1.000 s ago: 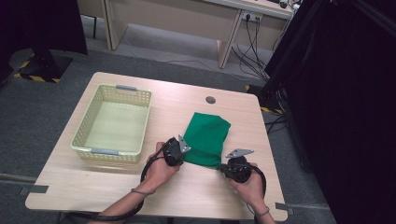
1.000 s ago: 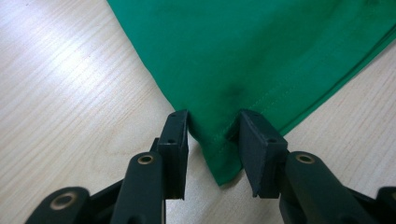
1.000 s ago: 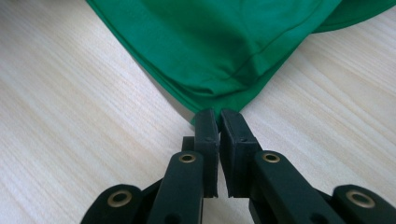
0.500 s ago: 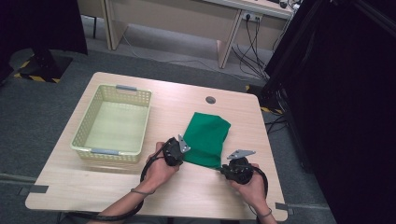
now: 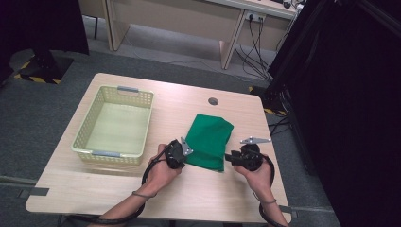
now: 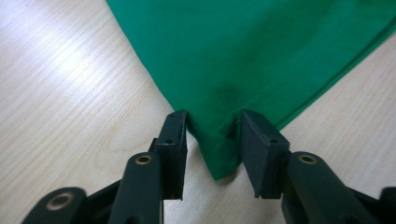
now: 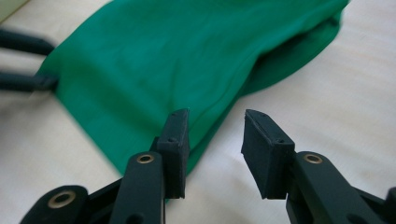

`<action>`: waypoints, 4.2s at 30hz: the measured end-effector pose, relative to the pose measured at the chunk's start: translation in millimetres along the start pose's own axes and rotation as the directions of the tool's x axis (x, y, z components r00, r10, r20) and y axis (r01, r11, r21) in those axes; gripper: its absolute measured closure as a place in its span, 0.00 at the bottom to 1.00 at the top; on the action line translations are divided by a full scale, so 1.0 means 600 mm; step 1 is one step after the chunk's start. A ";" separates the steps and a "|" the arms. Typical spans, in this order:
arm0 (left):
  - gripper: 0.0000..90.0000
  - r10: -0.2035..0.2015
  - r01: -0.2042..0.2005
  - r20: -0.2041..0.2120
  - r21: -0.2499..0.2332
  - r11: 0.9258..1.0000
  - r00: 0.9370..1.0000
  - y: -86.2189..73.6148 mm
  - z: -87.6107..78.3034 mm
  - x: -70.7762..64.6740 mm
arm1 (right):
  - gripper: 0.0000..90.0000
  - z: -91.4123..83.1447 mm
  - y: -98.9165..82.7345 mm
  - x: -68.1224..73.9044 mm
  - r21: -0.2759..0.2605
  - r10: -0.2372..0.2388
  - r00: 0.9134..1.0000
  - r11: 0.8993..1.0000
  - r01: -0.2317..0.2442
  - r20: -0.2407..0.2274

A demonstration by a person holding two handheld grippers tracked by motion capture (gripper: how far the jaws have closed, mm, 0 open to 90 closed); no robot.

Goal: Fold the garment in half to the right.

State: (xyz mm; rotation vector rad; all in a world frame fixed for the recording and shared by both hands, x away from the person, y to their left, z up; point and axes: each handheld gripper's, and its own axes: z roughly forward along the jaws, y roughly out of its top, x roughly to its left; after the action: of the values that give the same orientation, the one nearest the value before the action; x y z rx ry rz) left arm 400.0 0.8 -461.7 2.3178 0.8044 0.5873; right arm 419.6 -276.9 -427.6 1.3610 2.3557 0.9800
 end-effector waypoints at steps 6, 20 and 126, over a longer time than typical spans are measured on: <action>0.64 0.028 -0.028 0.011 0.006 1.000 1.000 -0.009 -0.021 -0.001 | 0.64 0.024 0.046 -0.029 -0.015 0.043 0.999 0.999 -0.043 0.019; 0.75 -0.027 0.026 0.047 0.021 0.999 0.999 -0.018 -0.008 0.009 | 0.64 0.097 0.098 -0.078 0.017 0.145 0.988 0.989 -0.145 0.048; 0.63 0.111 -0.112 -0.033 -0.020 0.994 0.993 0.000 -0.021 -0.011 | 0.92 0.003 -0.011 0.065 0.072 -0.164 0.986 0.984 0.164 -0.010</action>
State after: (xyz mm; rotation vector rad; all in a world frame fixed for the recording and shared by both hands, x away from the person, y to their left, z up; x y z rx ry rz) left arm 388.1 1.5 -453.7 2.3503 0.6826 0.6798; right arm 395.3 -245.5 -428.5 1.1671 2.4825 0.8597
